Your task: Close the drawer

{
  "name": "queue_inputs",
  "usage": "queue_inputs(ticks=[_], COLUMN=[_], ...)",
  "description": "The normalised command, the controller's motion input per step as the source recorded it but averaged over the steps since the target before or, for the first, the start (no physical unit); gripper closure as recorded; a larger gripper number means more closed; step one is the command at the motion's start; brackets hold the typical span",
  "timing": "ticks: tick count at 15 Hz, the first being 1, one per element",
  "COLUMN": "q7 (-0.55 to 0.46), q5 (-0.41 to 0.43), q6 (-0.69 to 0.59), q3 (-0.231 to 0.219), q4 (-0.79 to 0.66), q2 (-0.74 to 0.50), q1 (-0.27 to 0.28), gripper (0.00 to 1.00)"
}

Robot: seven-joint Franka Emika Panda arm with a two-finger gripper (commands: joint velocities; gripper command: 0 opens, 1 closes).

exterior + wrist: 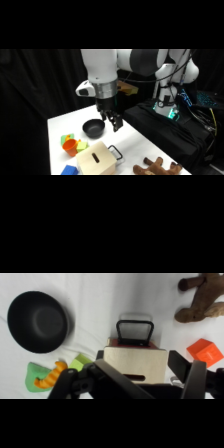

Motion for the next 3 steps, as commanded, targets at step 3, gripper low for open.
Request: queue_inputs(ticks=[3], q7=[0.01], q5=[0.004], q6=[-0.37], q3=[0.096], q4=[0.31], q2=[0.04], q1=[-0.129], gripper=[0.0])
